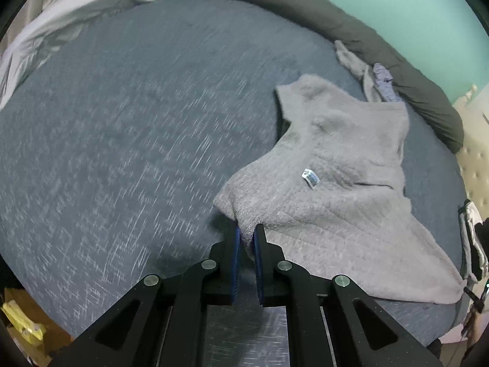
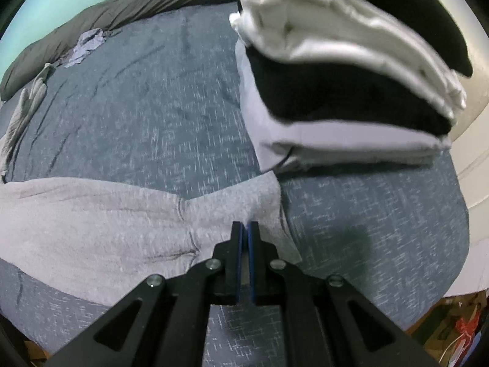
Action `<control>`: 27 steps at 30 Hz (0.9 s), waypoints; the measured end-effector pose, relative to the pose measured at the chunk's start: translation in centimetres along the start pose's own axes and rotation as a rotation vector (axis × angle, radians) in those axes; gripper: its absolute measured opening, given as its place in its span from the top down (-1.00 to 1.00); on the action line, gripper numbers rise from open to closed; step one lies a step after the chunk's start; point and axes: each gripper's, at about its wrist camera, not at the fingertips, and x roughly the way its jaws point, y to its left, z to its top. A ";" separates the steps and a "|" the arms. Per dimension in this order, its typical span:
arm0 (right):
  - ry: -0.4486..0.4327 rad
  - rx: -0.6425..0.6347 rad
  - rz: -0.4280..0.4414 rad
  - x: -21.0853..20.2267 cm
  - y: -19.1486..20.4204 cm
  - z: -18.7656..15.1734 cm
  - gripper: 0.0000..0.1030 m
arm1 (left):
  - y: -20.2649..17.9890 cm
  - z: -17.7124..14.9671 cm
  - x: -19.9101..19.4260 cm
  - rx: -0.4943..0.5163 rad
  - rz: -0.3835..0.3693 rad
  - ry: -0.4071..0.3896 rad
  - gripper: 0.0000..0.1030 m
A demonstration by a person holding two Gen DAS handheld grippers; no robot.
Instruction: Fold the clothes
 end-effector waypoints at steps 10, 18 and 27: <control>-0.055 -0.034 0.037 -3.4 1.7 2.3 0.94 | 0.6 1.0 -2.5 0.013 -0.007 -0.036 0.84; -0.001 -0.090 0.061 -1.0 4.8 2.5 0.94 | 4.4 -0.1 -2.0 -0.047 0.022 -0.006 0.84; 0.073 -0.028 0.062 3.8 2.8 0.6 0.94 | 4.9 -1.2 2.9 -0.061 0.079 0.073 0.83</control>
